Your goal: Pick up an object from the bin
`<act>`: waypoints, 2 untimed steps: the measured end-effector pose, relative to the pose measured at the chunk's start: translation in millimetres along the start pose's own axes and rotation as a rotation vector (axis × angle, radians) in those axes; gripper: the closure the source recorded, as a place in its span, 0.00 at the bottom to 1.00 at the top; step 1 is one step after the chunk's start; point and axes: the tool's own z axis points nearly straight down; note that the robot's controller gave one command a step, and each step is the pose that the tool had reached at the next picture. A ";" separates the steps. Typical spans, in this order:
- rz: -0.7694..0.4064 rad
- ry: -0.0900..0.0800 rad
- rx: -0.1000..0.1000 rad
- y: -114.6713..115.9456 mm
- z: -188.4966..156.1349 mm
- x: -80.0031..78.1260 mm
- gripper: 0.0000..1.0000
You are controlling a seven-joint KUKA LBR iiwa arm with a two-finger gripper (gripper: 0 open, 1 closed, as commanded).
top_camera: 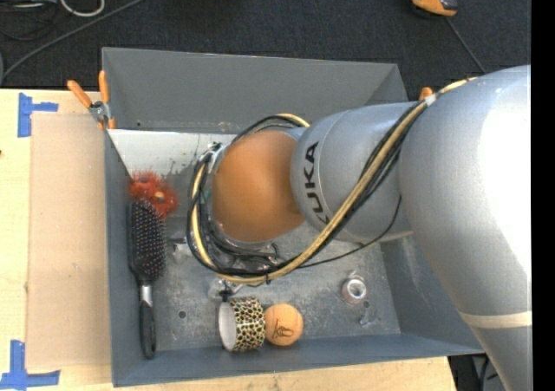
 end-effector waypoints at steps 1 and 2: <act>-0.001 -0.001 0.000 -19.8 -0.2 24.4 0.00; -0.050 -0.049 0.019 -14.2 -2.8 43.7 0.00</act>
Offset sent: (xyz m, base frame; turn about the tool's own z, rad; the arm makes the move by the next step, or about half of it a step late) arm -0.0494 -0.0420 -0.0080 -0.0733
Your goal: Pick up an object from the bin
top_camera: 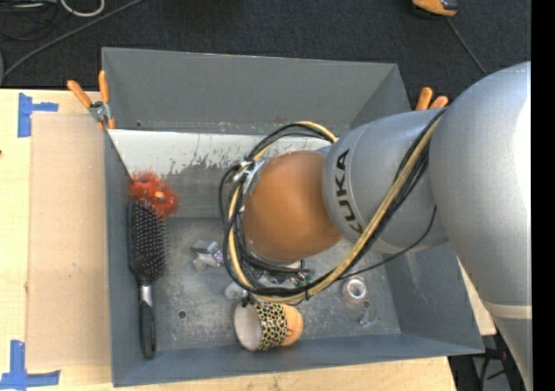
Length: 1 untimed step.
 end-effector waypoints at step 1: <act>-0.022 -0.029 0.014 5.1 -13.7 14.7 0.00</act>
Offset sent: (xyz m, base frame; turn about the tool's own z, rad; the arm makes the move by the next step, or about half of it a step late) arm -0.0472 -0.0398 -0.0067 -0.0972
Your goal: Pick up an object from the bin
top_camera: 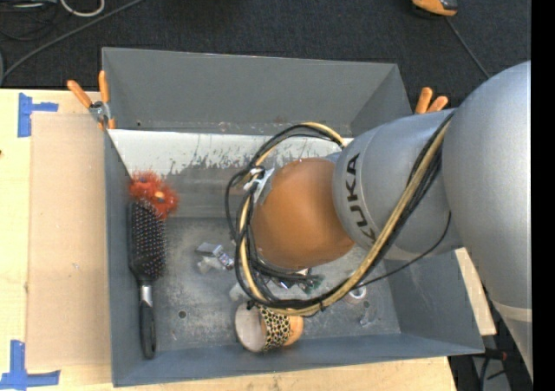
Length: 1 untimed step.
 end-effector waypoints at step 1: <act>-0.069 -0.063 0.025 -12.7 2.5 26.5 0.00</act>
Offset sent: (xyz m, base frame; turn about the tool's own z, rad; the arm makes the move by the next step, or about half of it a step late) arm -0.0134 -0.0602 -0.0034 -0.0884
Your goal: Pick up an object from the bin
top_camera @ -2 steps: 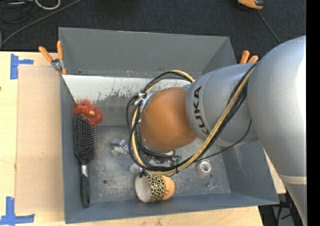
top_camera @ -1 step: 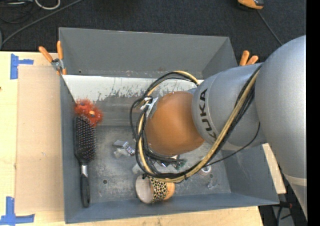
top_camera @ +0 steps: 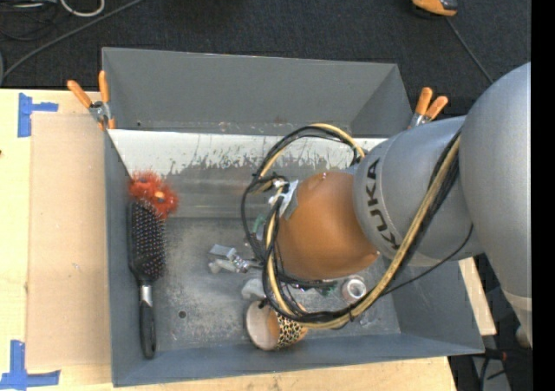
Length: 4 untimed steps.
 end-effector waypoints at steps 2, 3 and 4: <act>-0.075 -0.050 0.026 -19.2 1.5 27.2 0.00; -0.065 -0.028 0.015 -29.7 -18.9 24.3 0.00; -0.138 -0.054 0.028 -75.7 11.8 74.6 1.00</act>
Offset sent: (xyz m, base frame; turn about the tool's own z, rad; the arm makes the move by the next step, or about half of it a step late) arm -0.0237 -0.0373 -0.0170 -0.0873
